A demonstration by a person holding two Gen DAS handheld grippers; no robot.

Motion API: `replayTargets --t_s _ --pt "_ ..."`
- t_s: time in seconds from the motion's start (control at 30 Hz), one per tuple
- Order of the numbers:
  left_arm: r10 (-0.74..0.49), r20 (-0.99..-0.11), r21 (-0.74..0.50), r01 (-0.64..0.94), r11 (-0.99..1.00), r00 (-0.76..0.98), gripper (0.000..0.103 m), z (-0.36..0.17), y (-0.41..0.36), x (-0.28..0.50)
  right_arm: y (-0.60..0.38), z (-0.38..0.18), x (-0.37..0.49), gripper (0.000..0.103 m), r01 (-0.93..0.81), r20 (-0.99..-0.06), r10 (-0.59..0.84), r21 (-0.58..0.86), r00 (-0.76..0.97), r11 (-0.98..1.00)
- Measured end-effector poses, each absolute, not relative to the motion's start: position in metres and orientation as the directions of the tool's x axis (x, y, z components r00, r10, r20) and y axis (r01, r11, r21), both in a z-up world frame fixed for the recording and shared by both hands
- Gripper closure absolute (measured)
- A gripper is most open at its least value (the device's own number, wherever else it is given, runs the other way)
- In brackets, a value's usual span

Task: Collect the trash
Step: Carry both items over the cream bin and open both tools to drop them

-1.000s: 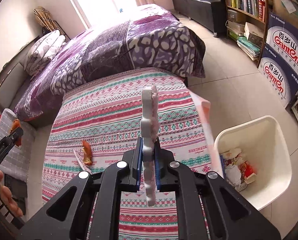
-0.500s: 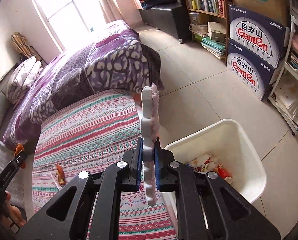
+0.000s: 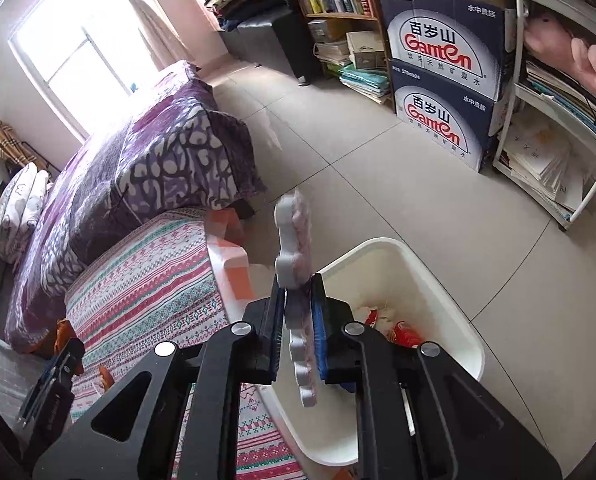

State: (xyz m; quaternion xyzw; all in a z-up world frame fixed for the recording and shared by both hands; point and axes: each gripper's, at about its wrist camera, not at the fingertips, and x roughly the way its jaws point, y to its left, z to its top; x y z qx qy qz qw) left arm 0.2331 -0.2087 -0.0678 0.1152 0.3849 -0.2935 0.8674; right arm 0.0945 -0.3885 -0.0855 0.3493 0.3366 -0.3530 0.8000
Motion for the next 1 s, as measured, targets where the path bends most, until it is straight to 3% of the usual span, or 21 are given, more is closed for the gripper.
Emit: replayTargets --t_s 0.07,0.1,0.47,0.77,0.93,1.0 --pt "-0.434 -0.740 -0.023 0.626 0.780 0.513 0.072 -0.071 -0.222 0.223 -0.397 -0.085 0.086 0.060 0.812 -0.784 -0.340 0.328 0.519 0.482" --pt "-0.440 -0.743 -0.022 0.639 0.769 0.504 0.072 -0.074 -0.228 0.218 -0.400 -0.084 0.081 0.056 0.818 -0.784 -0.346 0.330 0.516 0.471" --pt "-0.489 -0.765 -0.030 0.735 0.678 0.419 0.072 -0.088 -0.281 0.174 -0.437 -0.083 0.031 0.041 0.880 -0.780 -0.428 0.326 0.457 0.346" --pt "-0.547 -0.775 -0.088 0.803 0.589 0.316 0.070 -0.095 -0.318 0.144 -0.459 -0.084 -0.003 0.027 0.933 -0.783 -0.513 0.243 0.351 0.267" --pt "-0.577 -0.766 -0.093 0.838 0.537 0.284 0.043 -0.094 -0.326 0.127 -0.466 -0.082 -0.016 0.021 0.948 -0.773 -0.551 0.228 0.314 0.220" --pt "-0.577 -0.762 -0.076 0.844 0.530 0.294 0.039 -0.092 -0.324 0.123 -0.465 -0.080 -0.016 0.017 0.952 -0.765 -0.569 0.214 0.302 0.217"
